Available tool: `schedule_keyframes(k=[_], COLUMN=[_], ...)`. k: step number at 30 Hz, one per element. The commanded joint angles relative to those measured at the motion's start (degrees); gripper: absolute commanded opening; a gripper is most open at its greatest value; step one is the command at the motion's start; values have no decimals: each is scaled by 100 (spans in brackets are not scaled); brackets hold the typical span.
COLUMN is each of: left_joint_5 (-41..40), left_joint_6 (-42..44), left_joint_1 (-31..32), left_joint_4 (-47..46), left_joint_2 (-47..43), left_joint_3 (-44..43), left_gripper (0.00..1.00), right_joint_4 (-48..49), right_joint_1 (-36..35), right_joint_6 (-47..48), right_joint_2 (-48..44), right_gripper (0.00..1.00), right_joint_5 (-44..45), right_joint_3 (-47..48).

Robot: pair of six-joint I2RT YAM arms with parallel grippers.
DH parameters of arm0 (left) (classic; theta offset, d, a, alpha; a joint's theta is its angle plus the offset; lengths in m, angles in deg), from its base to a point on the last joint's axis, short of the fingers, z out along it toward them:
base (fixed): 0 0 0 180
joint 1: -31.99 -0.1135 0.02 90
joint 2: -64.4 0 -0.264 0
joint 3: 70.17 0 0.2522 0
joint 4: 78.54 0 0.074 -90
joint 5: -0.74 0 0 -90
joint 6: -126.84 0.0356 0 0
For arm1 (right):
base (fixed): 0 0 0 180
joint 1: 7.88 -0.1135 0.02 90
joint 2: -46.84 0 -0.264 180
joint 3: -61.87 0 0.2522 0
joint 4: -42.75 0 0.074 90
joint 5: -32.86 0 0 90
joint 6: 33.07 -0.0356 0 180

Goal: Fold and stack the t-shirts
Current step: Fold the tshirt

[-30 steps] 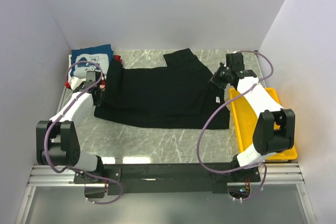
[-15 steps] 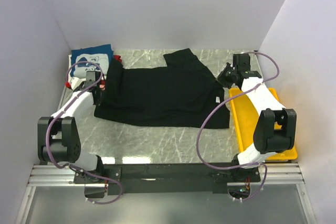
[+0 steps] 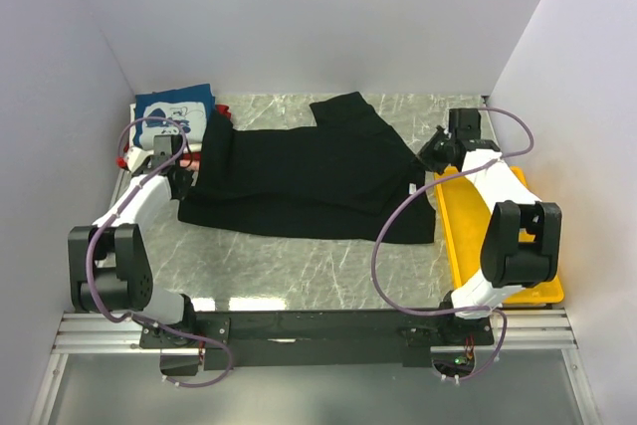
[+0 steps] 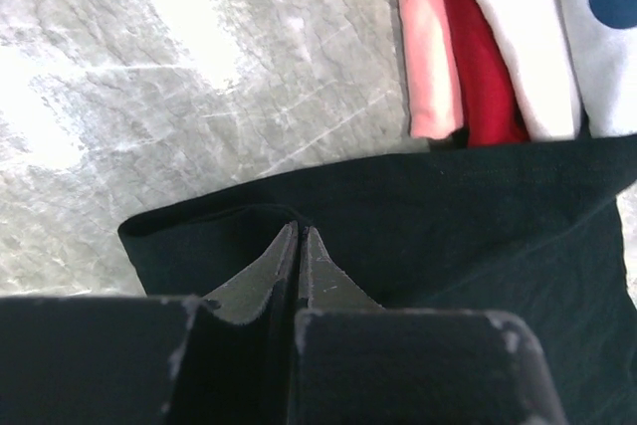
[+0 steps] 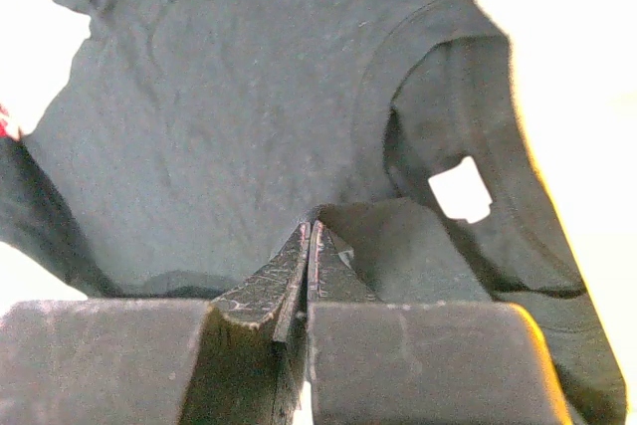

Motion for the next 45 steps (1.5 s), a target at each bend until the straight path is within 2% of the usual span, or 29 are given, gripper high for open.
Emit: schedule_keyframes(k=[1, 5, 7, 8, 9, 10, 12, 16, 18, 21, 25, 31, 41, 45], left_joint_5=[126, 337, 346, 354, 372, 407, 477, 285, 197, -5, -357, -489, -296, -393], left_joint_6=[134, 213, 239, 257, 275, 283, 336, 301, 153, -84, -402, -692, -824, -771], left_joint_1=[-27, -35, -27, -27, -35, -53, -114, -150, -150, -141, -80, 236, 378, 378], left_joint_4=[-298, -395, -412, -473, -500, -518, -588, -413, -299, -79, 159, 97, -553, -974], left_joint_2=[-188, -12, 49, 41, 15, -3, -143, -617, -941, -1347, -1830, -2192, -1639, -1576], left_joint_3=[22, -5, -14, -14, 4, 4, 30, 170, 389, 740, 1268, 1946, 2342, 2482], left_gripper=[6, 7, 14, 18, 25, 49, 74, 80, 82, 92, 86, 82, 80, 75], right_joint_4=[215, 276, 285, 259, 233, 163, 31, -198, -198, -5, 425, 654, 1050, 1181], right_joint_1=[85, 85, 85, 76, 59, 33, -20, -275, -433, -556, -723, -1268, -1479, -1497], right_joint_6=[109, 126, 161, 214, 232, 249, 346, 434, 373, 206, -23, -102, -146, -137], right_joint_2=[-50, 82, 213, 266, 336, 476, 618, 558, 364, -337, -1024, -1306, -727, -271], right_gripper=[0, 0, 0, 9, 18, 26, 43, 47, 47, 42, 37, 36, 39, 39], right_joint_5=[-12, -196, -258, -276, -276, -267, -241, 39, 206, 304, 251, 444, 532, 480], right_joint_3=[12, 47, 152, 222, 292, 467, 679, 760, 567, -127, -1268, -1824, -1948, -1782])
